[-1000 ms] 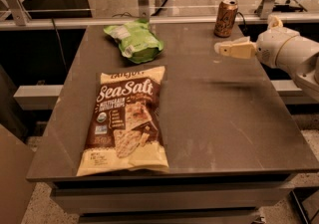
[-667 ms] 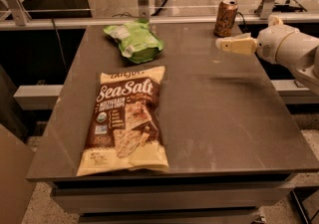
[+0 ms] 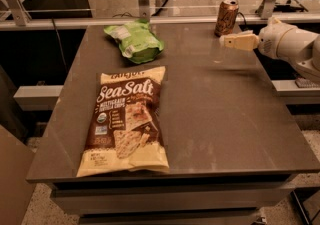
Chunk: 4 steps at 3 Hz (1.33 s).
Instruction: Move orange can near brown chip bag
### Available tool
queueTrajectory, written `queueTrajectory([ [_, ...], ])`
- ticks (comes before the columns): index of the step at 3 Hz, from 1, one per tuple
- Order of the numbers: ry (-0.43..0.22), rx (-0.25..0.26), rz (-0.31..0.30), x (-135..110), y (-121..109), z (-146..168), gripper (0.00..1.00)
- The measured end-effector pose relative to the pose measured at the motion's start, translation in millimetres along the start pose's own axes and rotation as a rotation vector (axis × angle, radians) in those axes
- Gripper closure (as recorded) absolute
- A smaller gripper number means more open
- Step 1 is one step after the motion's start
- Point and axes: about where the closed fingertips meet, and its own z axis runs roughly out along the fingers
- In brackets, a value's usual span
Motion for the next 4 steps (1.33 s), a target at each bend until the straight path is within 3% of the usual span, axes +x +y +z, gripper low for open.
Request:
queueTrajectory([
  [2,0.003,-0.071,-0.013,18,-26,37,0.00],
  [3,-0.016,-0.126,-0.055,7,-36,62,0.00],
  [4,-0.015,-0.128,-0.054,8,-35,63,0.00],
])
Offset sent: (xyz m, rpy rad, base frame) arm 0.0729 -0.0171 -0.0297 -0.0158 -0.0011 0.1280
